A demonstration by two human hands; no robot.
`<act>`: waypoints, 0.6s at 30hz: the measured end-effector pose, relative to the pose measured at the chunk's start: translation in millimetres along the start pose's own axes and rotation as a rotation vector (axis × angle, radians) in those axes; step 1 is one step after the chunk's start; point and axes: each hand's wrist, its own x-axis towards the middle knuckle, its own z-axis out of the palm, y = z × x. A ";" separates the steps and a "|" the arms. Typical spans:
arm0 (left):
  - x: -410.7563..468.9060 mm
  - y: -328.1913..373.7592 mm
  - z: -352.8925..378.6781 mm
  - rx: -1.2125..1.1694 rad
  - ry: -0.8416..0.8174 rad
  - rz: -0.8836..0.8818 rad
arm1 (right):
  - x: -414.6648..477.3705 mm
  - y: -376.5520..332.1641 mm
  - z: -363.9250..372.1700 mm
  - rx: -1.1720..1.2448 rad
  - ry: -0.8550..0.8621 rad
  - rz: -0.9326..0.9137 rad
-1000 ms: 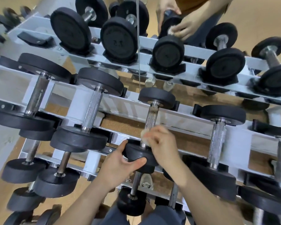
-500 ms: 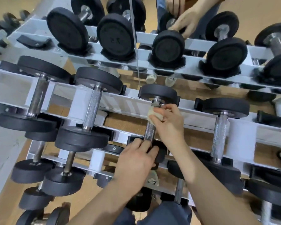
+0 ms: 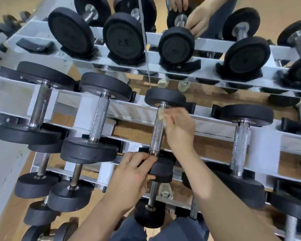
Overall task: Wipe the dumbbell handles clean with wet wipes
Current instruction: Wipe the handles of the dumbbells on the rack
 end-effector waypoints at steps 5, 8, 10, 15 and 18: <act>-2.7 -8.6 -9.8 -0.124 0.011 -0.036 | -30.8 1.7 7.1 -0.030 0.038 -0.080; -3.7 -17.9 -15.4 -0.190 0.011 -0.066 | -43.9 3.9 -2.1 -0.006 -0.085 -0.103; -4.9 -23.9 -16.7 -0.211 -0.007 -0.078 | -18.8 0.5 1.8 -0.004 -0.029 -0.096; -5.8 -29.0 -19.0 -0.268 0.004 -0.070 | -21.6 -8.4 6.1 0.044 0.010 -0.012; -6.8 -31.4 -17.4 -0.268 0.026 -0.067 | -64.5 -2.8 -5.5 0.040 -0.221 -0.021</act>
